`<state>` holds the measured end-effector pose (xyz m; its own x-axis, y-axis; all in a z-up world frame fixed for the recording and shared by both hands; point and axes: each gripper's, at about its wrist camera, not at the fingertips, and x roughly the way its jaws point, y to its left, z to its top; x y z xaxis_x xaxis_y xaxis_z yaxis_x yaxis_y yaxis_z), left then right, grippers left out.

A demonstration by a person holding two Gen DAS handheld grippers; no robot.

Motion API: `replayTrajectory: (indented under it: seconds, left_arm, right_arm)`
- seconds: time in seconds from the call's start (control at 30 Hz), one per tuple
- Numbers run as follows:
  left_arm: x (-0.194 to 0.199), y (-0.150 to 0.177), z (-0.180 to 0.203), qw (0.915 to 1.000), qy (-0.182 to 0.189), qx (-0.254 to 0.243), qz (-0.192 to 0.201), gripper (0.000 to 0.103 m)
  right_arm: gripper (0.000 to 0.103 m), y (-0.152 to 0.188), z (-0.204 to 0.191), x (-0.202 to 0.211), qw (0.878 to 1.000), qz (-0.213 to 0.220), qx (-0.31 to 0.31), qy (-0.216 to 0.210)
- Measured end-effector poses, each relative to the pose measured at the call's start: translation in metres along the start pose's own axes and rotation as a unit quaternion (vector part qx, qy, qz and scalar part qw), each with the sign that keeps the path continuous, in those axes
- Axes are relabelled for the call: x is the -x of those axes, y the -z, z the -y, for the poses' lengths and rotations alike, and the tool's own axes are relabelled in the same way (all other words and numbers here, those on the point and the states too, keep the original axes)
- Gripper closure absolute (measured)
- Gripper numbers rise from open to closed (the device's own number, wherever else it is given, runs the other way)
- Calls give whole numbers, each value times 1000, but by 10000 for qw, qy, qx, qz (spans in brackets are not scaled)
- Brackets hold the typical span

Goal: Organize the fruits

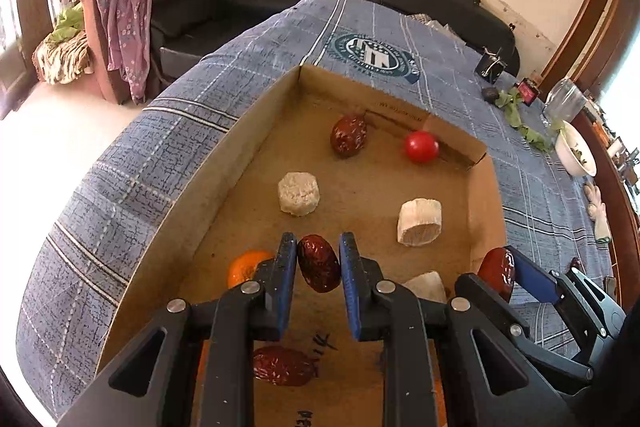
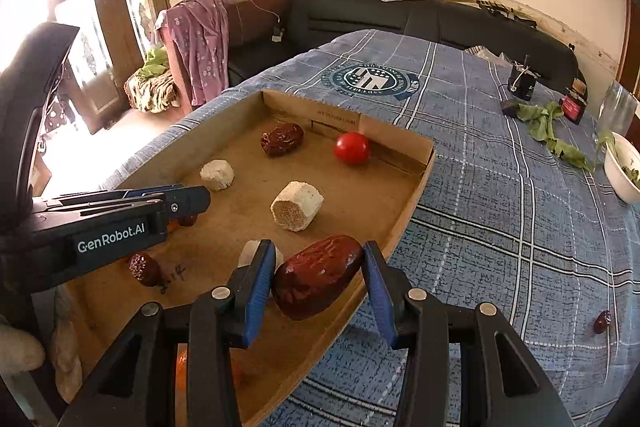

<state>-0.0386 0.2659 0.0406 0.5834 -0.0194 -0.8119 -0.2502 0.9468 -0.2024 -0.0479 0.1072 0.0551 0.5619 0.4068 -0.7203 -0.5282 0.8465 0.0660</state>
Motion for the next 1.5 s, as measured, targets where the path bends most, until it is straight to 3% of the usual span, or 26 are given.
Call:
replayTrajectory:
  seconds: [0.2, 0.43, 0.57, 0.73, 0.9, 0.97, 1.03, 1.13, 1.17, 1.27, 1.37, 1.5]
  left_arm:
    - [1, 1, -3, 10000, 29, 66, -8, 81]
    - [9, -1, -6, 9994, 175, 258, 163, 57]
    - [22, 2, -8, 9986, 263, 356, 272, 53]
    - [51, 11, -13, 9965, 305, 505, 589, 49]
    - [89, 27, -9, 9915, 25, 454, 1219, 42]
    - [108, 36, -2, 9857, -299, 389, 1609, 36]
    - [126, 45, 4, 9761, -689, 345, 2032, 18]
    - [160, 63, 16, 9502, -1241, 314, 2842, 0]
    - [173, 70, 21, 9382, -1406, 309, 3147, 0]
    - [191, 84, 27, 9183, -1713, 424, 3544, 0]
    - [197, 97, 26, 9128, -1670, 659, 3668, 0]
    - [187, 99, 25, 9263, -1457, 718, 3399, 0]
  right_arm:
    - [54, 1, -4, -4, 10000, -3, 76, 34]
    - [53, 0, -3, 0, 9999, 87, 54, 73]
    - [53, 0, -2, 10, 9999, 160, 6, 39]
    - [48, 4, 3, 36, 9991, 390, -138, 14]
    - [41, 16, 17, 67, 9967, 643, -496, 49]
    - [41, 21, 21, 74, 9956, 684, -645, 41]
    - [39, 28, 25, 81, 9944, 708, -783, 16]
    - [38, 38, 24, 89, 9935, 714, -890, 2]
    - [38, 42, 24, 91, 9932, 712, -918, -4]
    - [35, 53, 20, 96, 9924, 697, -1009, -51]
    - [30, 63, 18, 101, 9914, 703, -1100, -60]
    - [27, 72, 16, 104, 9916, 659, -1115, 16]
